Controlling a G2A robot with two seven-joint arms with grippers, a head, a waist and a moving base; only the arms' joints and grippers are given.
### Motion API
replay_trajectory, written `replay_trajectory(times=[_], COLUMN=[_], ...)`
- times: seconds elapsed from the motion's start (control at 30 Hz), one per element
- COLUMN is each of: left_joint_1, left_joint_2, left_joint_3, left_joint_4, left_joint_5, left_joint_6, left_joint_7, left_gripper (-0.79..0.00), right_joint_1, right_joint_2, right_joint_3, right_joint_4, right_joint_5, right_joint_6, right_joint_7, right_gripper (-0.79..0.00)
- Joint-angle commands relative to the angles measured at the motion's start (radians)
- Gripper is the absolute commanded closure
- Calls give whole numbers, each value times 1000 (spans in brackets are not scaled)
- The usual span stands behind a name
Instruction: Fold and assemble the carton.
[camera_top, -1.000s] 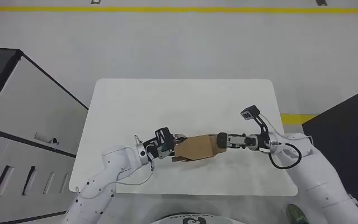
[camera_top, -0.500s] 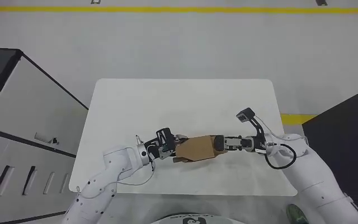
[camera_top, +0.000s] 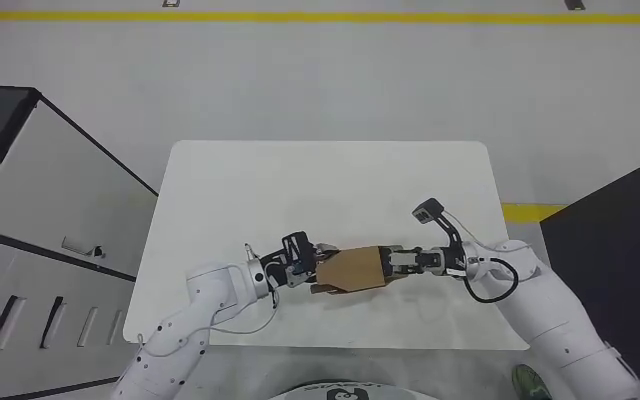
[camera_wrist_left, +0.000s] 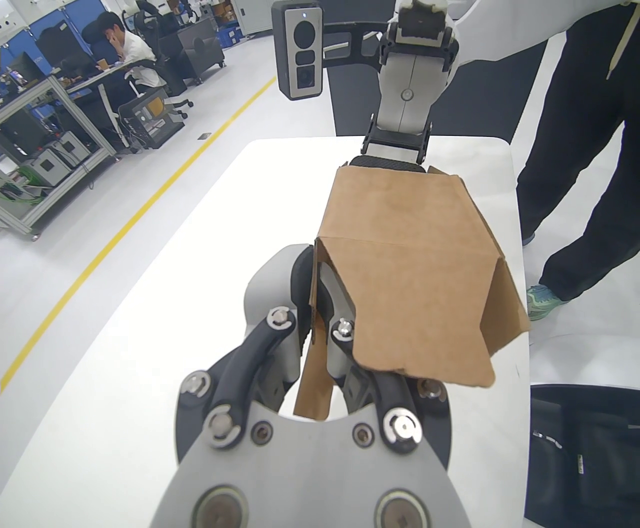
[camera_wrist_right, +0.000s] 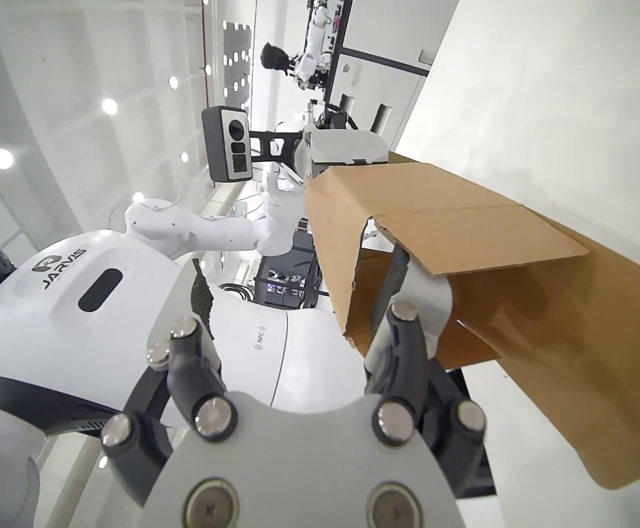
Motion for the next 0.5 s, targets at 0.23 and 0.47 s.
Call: replay_trajectory(times=[0.23,0.47], left_joint_1=[-4,-11], left_joint_2=[4,6], left_joint_3=[11,19], left_joint_4=[-1,5], left_joint_5=[-11,-21], left_joint_6=[5,11], left_joint_7=[-15,-24], left_gripper=[0,0], right_joint_1=[22,28], right_joint_2=[-13,-23], right_joint_3=[-33,-58], right_joint_4=[15,20], right_joint_5=[-33,-63], right_joint_6=[5,-2], right_joint_7=[-18,-37], right_gripper=[-409,-323])
